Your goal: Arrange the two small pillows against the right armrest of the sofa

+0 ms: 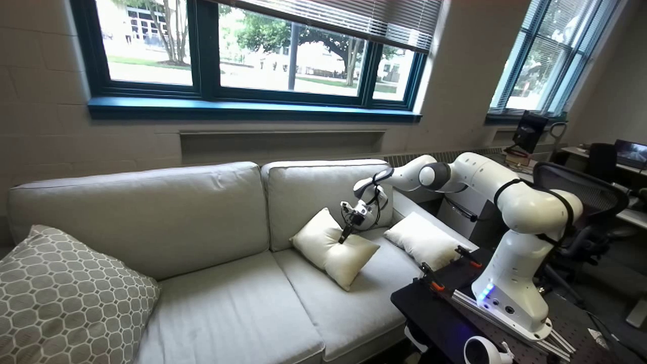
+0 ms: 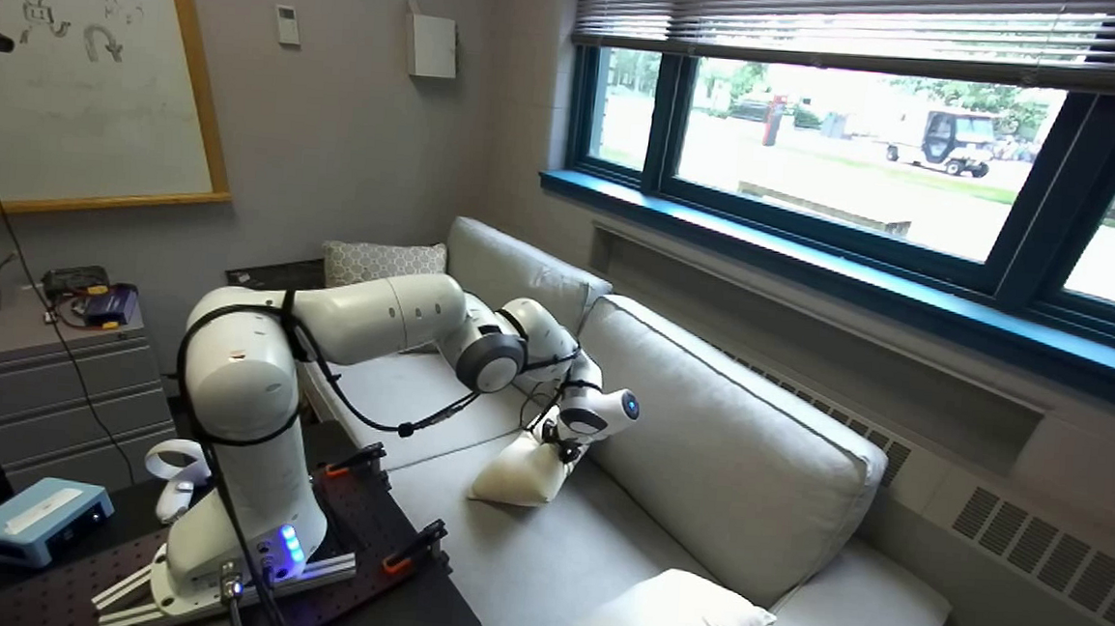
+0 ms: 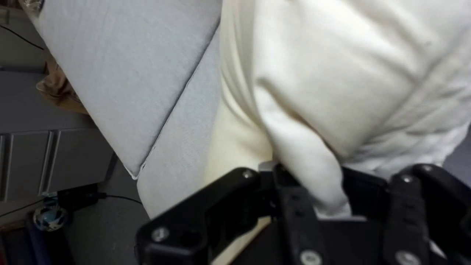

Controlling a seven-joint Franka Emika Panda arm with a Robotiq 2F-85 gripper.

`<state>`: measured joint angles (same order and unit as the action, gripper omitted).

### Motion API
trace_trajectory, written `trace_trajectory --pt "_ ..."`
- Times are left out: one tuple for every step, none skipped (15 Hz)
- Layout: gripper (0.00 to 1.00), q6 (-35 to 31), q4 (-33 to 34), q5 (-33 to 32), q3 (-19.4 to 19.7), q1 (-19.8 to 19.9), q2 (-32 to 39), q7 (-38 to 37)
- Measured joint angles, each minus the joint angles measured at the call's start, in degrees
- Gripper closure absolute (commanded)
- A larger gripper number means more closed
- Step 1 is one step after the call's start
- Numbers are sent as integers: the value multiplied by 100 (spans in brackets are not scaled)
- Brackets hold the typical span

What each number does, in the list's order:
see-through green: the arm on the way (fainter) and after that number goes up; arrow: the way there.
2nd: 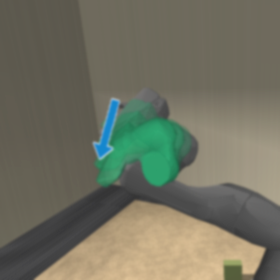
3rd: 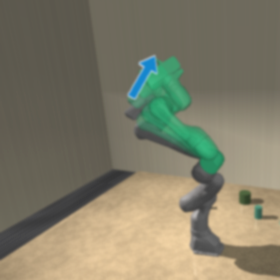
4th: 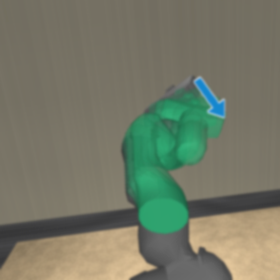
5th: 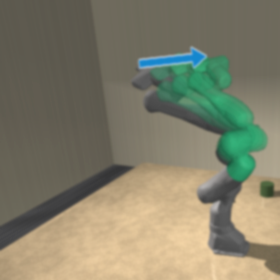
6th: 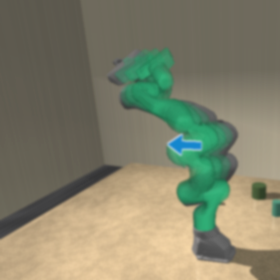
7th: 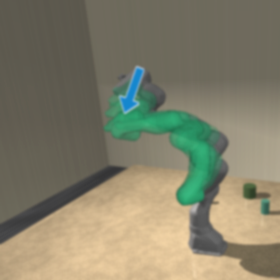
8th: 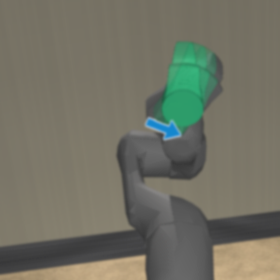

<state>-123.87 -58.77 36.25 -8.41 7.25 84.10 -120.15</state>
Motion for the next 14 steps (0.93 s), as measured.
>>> trace_trajectory --pt "91 2 34 0 -36 -37 -5 0" --pt "91 -10 46 0 -72 -73 -24 9" --pt "91 -29 42 0 -110 -103 -55 31" --pt "91 -74 11 0 -142 -135 -108 48" --pt "91 -152 -61 0 -158 -172 -187 61" --pt "91 -240 -159 0 -176 -206 -283 81" --pt "92 -337 -292 0 -189 -243 -406 108" --pt "91 -434 -452 0 -208 -276 -549 155" --pt "92 -542 -654 0 -234 -309 -730 241" --pt "91 -659 -898 -2 -263 -344 -949 355" --pt "91 -767 -1143 -3 -279 -383 -1179 483" --pt "91 -878 -1396 -2 -296 -417 -1416 620" --pt "91 -993 -1652 -2 -313 -441 -1644 762" --pt "90 -1144 -1926 1 -330 -456 -1876 898"
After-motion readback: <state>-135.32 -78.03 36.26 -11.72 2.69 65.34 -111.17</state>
